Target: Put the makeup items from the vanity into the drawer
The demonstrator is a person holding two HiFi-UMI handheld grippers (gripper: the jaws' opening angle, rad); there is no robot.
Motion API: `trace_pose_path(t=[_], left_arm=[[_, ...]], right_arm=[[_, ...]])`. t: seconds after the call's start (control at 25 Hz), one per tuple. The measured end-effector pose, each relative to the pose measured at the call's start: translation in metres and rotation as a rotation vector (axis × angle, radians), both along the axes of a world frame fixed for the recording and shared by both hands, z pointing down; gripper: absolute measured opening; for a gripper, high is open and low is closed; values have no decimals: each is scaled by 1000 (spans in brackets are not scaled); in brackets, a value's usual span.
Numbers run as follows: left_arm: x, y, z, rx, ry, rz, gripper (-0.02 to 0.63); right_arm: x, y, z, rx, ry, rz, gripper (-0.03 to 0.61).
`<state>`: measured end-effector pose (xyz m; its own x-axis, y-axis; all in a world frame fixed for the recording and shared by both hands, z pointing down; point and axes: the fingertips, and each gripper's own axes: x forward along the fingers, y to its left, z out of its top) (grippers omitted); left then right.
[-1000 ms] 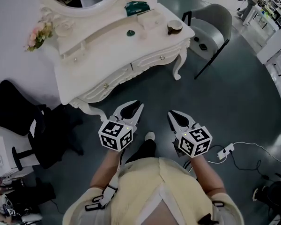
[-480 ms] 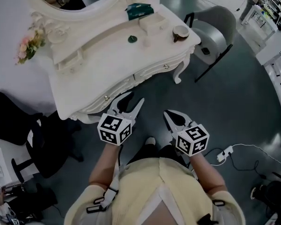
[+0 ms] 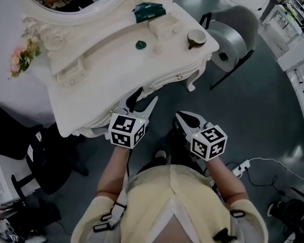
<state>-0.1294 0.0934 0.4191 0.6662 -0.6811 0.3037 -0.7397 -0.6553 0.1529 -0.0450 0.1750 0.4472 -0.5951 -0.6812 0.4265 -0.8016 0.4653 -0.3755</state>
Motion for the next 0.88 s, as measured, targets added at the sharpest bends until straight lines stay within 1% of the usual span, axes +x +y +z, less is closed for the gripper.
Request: trace_pose_path(t=[0.12, 0.24, 0.32, 0.6, 0.88], left_arm=[[6, -26, 4, 3, -20, -29, 232], [14, -56, 4, 24, -25, -68, 225], [22, -76, 6, 21, -37, -76, 226], [48, -137, 28, -48, -77, -124, 227], [59, -187, 50, -108, -118, -172, 227]], right_arm=[[5, -26, 5, 0, 0, -31, 2], [14, -54, 8, 1, 7, -65, 1], [22, -76, 8, 2, 7, -82, 0], [49, -139, 18, -36, 0, -136, 1], [64, -191, 30, -71, -12, -186, 2]])
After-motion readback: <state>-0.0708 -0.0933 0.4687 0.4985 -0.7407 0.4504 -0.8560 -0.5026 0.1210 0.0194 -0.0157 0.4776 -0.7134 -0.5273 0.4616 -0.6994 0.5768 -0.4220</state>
